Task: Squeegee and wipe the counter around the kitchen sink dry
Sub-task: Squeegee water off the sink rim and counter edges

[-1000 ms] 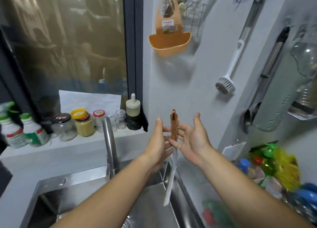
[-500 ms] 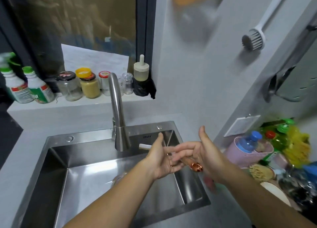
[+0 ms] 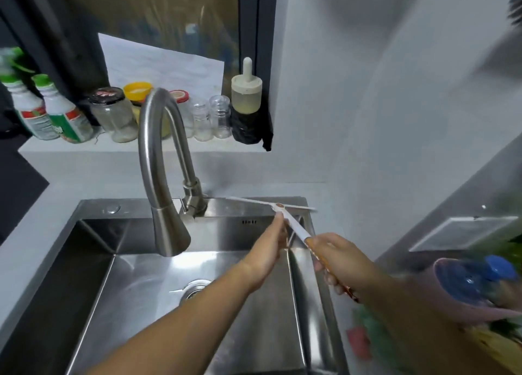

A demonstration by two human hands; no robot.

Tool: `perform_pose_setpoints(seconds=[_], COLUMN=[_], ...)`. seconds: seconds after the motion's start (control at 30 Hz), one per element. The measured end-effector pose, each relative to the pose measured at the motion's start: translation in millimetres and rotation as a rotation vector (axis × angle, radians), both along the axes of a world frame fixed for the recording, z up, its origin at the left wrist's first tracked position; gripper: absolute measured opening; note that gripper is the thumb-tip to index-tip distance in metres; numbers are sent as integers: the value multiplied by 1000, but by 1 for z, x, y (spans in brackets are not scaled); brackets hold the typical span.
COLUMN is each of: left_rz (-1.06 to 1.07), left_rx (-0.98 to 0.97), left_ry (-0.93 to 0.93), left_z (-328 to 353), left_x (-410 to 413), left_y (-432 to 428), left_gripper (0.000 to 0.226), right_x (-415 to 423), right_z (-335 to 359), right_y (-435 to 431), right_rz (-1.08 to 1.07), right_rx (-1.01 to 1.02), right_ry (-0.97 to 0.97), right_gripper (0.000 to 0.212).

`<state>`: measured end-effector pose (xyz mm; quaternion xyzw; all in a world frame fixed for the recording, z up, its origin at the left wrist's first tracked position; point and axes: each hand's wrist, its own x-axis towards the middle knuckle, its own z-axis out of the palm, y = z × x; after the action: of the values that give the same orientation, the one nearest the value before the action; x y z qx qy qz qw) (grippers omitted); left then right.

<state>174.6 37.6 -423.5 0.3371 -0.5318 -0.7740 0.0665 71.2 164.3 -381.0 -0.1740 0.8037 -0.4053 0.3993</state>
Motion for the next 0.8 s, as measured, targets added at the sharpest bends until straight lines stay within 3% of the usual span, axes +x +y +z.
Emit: perform_pose_setpoints(seconds=[0.07,0.17,0.27,0.43,0.63,0.8], left_rz=[31,13,-54,-220,-191,-168], left_rx=[-274,-764,-1094,-1196,-1246,-1282], left_ry=[-82,-414,-647,-752,-732,-754], left_z=[-12,-43,-84,-123,-137,-139], left_x=[5,20,26,24,19,16], left_y=[-28,-78,-118,-145,-153,-152], left_gripper=[52,55,61,75,73,74], right_x=[-11,-19,-22,-4,8,10], right_z=[-12,-25,-37,-58,-86,-92], right_y=[-16,-45,-78,-115,-120,-117], right_rz=[37,102,166,191,242,292], right_rx=[3,-8,6,58,87,179], right_ry=[113,236,353,323,498,592], right_gripper=[19,19,24,36,38,54])
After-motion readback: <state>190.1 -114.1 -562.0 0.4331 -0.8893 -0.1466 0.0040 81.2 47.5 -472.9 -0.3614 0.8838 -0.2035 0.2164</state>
